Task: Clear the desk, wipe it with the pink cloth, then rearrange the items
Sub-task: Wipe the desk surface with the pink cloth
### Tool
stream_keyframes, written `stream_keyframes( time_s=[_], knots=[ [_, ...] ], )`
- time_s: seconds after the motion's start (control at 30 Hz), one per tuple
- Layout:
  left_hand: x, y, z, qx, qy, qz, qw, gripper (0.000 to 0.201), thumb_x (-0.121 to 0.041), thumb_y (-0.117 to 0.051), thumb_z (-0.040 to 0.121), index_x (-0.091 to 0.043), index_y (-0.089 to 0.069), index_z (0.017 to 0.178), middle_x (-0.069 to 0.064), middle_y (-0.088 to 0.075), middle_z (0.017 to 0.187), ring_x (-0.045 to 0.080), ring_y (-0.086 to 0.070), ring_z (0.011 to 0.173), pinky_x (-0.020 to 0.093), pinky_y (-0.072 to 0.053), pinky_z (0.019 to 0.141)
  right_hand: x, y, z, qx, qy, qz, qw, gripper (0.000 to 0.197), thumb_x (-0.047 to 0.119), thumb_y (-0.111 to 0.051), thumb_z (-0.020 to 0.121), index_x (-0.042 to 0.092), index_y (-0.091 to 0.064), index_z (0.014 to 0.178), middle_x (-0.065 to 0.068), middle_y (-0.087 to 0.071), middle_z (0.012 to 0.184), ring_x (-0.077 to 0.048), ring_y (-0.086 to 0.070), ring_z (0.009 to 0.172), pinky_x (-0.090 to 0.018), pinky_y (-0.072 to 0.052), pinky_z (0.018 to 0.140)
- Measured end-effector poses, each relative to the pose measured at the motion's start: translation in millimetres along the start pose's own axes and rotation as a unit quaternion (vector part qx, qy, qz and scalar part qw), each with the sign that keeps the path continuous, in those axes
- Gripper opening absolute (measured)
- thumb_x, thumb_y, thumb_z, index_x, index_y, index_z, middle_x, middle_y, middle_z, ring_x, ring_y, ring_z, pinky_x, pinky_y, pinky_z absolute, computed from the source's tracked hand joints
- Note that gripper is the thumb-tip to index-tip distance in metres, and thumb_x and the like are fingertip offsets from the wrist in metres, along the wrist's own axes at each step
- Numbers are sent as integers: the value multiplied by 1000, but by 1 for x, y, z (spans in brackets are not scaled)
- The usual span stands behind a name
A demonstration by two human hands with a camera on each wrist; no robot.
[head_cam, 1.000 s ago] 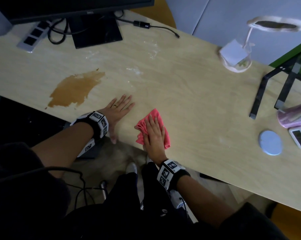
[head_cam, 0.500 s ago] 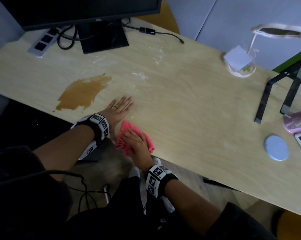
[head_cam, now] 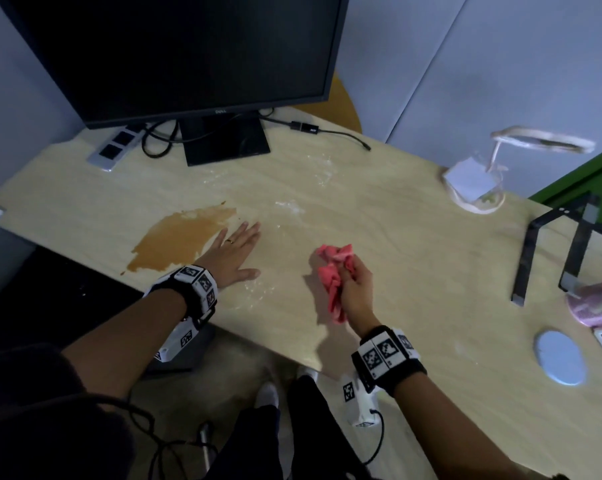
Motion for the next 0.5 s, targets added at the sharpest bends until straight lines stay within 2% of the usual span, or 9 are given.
stream_keyframes(
  time_s=[0.1,0.17,0.23,0.27,0.3,0.33,0.37,0.43,0.5],
  knots=[
    [-1,0,14,-1,16,-11,1000,86,-55,-36,94,-10,11,150,1,28,155,17,23,144,45,8,117,-3,13,34,-95,60,-80,990,22,8,-42,96,10,-61,105,-2,-66,84,6,-60,66,-20,-50,62],
    [0,1,26,-4,29,-14,999,84,-53,-36,95,-9,11,149,3,28,155,19,22,144,44,7,118,-15,19,52,-122,77,-130,981,29,24,-39,96,12,-55,118,-8,-64,110,-7,-62,99,-32,-53,86],
    [0,2,38,-8,46,-10,999,82,-51,-34,96,-8,13,149,4,28,155,21,21,145,44,6,118,-35,19,71,-113,82,-216,966,49,44,-32,92,20,-46,132,-6,-51,136,-23,-47,127,-49,-40,105],
    [0,3,43,-12,56,-10,998,80,-50,-32,97,-9,13,149,5,29,154,22,20,145,44,6,118,-43,15,75,-98,74,-278,953,58,49,-29,90,19,-38,139,-5,-40,146,-25,-33,137,-51,-26,114],
    [1,3,49,-19,65,-9,998,77,-48,-30,98,-9,13,149,6,29,154,22,20,145,44,6,118,-51,11,78,-85,61,-341,934,66,50,-27,88,16,-29,145,-5,-27,153,-23,-19,143,-47,-10,119],
    [1,4,54,-28,74,-6,997,74,-46,-27,99,-9,13,149,6,28,154,23,19,145,43,5,118,-53,5,78,-85,54,-390,915,71,50,-24,87,14,-20,148,-3,-16,156,-20,-9,145,-40,2,119],
    [3,4,59,-34,84,-1,996,71,-44,-24,100,-9,14,149,6,28,154,23,19,145,43,5,119,-52,1,78,-97,51,-414,903,71,49,-22,87,13,-15,149,-3,-10,157,-18,-4,146,-37,8,117],
    [6,2,67,-41,98,-1,994,68,-46,-15,100,-10,14,149,4,28,154,21,22,144,42,5,119,-52,-4,82,-130,43,-437,889,68,44,-23,90,13,-10,149,-3,-7,158,-17,0,146,-36,9,117],
    [11,0,76,-58,98,-9,993,74,-56,4,91,-10,10,149,5,23,156,21,20,143,43,0,119,-49,-8,99,-137,27,-436,889,68,44,-22,90,12,-8,149,-5,-4,158,-18,3,146,-37,9,117]
  ],
)
Point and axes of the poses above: each hand's wrist, its own z-axis towards the middle knuckle, its own y-axis out of the back of the hand, x = y × z, the point moved 1 cm from there along z, towards the middle knuckle
